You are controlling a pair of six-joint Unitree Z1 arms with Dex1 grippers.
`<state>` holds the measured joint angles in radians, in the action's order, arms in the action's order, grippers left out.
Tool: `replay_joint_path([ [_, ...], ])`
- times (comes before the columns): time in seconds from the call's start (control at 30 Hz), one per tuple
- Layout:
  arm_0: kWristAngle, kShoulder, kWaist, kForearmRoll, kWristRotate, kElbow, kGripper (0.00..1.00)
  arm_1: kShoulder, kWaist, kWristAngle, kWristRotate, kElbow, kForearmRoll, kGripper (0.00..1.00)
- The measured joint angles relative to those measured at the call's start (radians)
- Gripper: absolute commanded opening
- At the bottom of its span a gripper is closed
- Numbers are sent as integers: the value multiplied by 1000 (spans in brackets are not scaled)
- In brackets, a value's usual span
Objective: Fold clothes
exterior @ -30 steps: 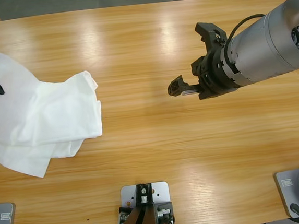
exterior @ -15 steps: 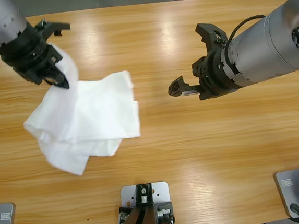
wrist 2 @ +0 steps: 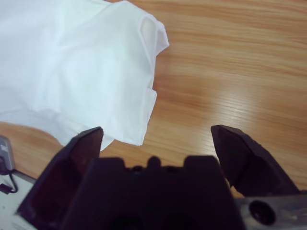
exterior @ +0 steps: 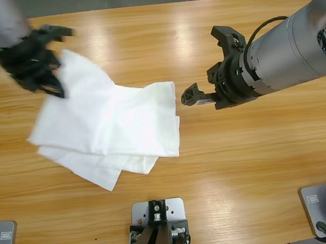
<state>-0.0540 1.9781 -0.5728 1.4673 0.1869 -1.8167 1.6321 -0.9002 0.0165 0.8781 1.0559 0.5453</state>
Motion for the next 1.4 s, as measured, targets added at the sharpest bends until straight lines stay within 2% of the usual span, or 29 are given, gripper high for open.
replay_joint_path([
  [0.1,65,-88,125,28,-42,37,0,0,0,0,0,0,0,918],
  [0.2,99,-158,176,36,-77,45,0,0,0,0,0,-4,0,918],
  [0.3,101,-165,147,38,-83,45,0,0,0,0,0,-5,0,918],
  [0.4,91,-153,77,39,-82,26,0,0,0,0,0,-7,0,918],
  [0.57,40,-77,6,39,-78,-3,0,0,0,0,0,-22,0,918],
  [0.9,17,50,-5,39,-78,-15,0,0,0,0,0,-30,0,918],
  [1.17,-18,127,-62,40,-30,-136,0,0,0,0,0,-43,-13,918],
  [1.2,-30,142,-77,40,-24,-147,95,0,0,0,0,-44,-16,918],
  [1.23,-44,156,-91,40,-18,-154,626,0,0,0,0,-44,-19,918],
  [1.27,-59,170,-103,40,-14,-158,952,0,0,0,0,-45,-20,918],
  [1.3,-69,185,-115,40,-10,-160,998,0,0,0,0,-45,-21,918],
  [1.4,-83,221,-144,40,-7,-181,1000,0,0,0,0,-48,-22,918],
])
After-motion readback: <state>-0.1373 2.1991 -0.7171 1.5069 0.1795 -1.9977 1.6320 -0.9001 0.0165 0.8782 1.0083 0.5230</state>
